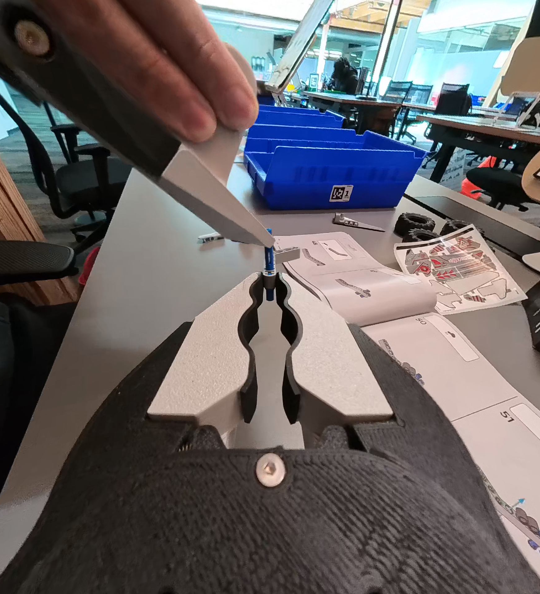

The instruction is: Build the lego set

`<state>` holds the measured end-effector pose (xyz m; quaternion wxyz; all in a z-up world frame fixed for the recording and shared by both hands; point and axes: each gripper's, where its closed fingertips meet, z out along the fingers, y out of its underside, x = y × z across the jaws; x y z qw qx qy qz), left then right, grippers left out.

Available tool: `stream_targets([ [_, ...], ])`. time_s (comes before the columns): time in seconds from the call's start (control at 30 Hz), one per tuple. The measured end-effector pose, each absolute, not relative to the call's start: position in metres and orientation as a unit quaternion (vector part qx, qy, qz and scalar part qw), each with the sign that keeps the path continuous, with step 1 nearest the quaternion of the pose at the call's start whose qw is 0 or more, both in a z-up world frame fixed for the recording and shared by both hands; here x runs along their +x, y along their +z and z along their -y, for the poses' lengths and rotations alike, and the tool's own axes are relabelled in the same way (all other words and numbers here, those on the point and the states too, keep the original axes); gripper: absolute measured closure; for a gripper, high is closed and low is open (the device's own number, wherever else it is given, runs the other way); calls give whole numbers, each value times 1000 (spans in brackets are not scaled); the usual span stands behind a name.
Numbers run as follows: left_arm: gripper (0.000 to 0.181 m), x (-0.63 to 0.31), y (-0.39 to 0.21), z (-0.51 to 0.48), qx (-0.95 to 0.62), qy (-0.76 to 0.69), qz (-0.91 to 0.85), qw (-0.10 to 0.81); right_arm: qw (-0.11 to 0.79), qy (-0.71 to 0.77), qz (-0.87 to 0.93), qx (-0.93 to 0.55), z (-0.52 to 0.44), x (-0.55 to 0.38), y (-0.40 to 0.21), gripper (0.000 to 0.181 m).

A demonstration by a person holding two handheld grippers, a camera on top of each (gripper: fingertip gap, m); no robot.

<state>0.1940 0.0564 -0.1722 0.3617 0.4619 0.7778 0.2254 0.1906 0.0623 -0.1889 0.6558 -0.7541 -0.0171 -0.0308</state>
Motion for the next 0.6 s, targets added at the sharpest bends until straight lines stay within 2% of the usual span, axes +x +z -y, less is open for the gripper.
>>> stream_targets([
  [0.37, 180, 191, -183, -55, 477, 277, -740, 385, 624, -28, -8, -781, -65, 197, -200, 176],
  [0.4, 180, 188, -187, -52, 475, 260, -750, 379, 630, -28, -9, -776, -64, 198, -198, 176],
  [0.47, 181, 163, -214, -35, 460, 143, -815, 323, 722, 44, -26, -690, -62, 187, -164, 175],
  [0.5, 181, 168, -215, -37, 460, 166, -805, 337, 704, 42, -50, -707, -63, 193, -172, 175],
  [0.53, 181, 177, -208, -43, 472, 216, -776, 359, 659, -26, -36, -751, -61, 202, -188, 175],
  [0.6, 181, 171, -209, -46, 418, 149, -832, 331, 647, -59, -47, -759, -51, 215, -191, 175],
])
